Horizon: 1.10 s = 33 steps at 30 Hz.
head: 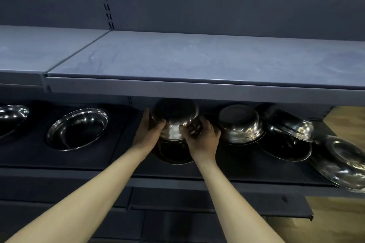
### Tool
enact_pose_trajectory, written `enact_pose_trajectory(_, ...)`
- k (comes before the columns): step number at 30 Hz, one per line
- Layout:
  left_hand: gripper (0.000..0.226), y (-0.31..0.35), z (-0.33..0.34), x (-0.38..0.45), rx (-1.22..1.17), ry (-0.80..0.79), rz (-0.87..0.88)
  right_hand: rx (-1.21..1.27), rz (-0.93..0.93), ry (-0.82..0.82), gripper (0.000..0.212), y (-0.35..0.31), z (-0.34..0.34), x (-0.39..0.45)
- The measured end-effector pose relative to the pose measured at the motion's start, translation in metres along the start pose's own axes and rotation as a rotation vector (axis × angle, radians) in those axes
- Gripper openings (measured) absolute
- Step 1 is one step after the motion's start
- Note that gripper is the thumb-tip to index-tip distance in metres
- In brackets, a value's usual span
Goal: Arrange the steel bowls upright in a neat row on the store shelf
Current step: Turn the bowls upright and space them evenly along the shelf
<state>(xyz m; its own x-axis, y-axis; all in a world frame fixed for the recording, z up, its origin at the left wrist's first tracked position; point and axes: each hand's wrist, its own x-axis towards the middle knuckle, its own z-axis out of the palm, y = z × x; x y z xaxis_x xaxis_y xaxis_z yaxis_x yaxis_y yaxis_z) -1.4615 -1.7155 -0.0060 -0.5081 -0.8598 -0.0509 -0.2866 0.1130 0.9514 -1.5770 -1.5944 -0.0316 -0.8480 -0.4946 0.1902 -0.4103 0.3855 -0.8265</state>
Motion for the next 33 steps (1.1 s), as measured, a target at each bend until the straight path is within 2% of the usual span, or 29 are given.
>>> enact_pose_trajectory(3,0.063,-0.001,-0.011,-0.015,-0.179,0.055,-0.054,0.142,-0.039,-0.015,0.078,-0.009,-0.004,-0.016)
enact_pose_trajectory(7,0.068,-0.004,-0.021,-0.03,-0.338,0.122,-0.082,0.235,-0.134,-0.036,0.086,-0.02,-0.01,-0.035)
enact_pose_trajectory(12,0.065,-0.011,-0.035,-0.035,-0.502,0.051,-0.08,0.286,-0.213,-0.082,0.087,-0.03,-0.015,-0.05)
enact_pose_trajectory(14,0.054,-0.011,-0.04,-0.035,-0.564,0.029,-0.075,0.314,-0.228,-0.053,0.079,-0.032,-0.012,-0.059)
enact_pose_trajectory(16,0.044,-0.008,-0.043,-0.037,-0.635,0.033,-0.12,0.44,-0.154,-0.024,0.066,-0.036,-0.008,-0.067)
enact_pose_trajectory(19,0.053,-0.012,-0.051,-0.038,-0.704,0.057,-0.197,0.613,-0.016,0.057,0.043,-0.045,-0.007,-0.073)
enact_pose_trajectory(21,0.062,-0.015,-0.059,-0.037,-0.672,0.007,-0.206,0.677,0.077,0.091,0.03,-0.053,-0.011,-0.073)
enact_pose_trajectory(23,0.055,-0.017,-0.065,-0.036,-0.592,-0.054,-0.195,0.698,0.16,0.062,0.022,-0.055,-0.013,-0.07)
enact_pose_trajectory(25,0.051,-0.02,-0.067,-0.033,-0.456,-0.058,-0.15,0.664,0.183,0.026,0.024,-0.054,-0.014,-0.068)
enact_pose_trajectory(27,0.057,-0.02,-0.067,-0.03,-0.424,-0.062,-0.139,0.615,0.183,0.007,0.024,-0.056,-0.015,-0.065)
enact_pose_trajectory(29,0.052,-0.014,-0.067,-0.033,-0.386,-0.055,-0.124,0.549,0.186,0.015,0.033,-0.057,-0.016,-0.061)
enact_pose_trajectory(31,0.058,-0.014,-0.067,-0.03,-0.329,-0.037,-0.104,0.464,0.21,0.001,0.037,-0.056,-0.021,-0.058)
enact_pose_trajectory(33,0.06,-0.011,-0.068,-0.026,-0.273,-0.057,-0.081,0.428,0.251,-0.034,0.034,-0.054,-0.025,-0.055)
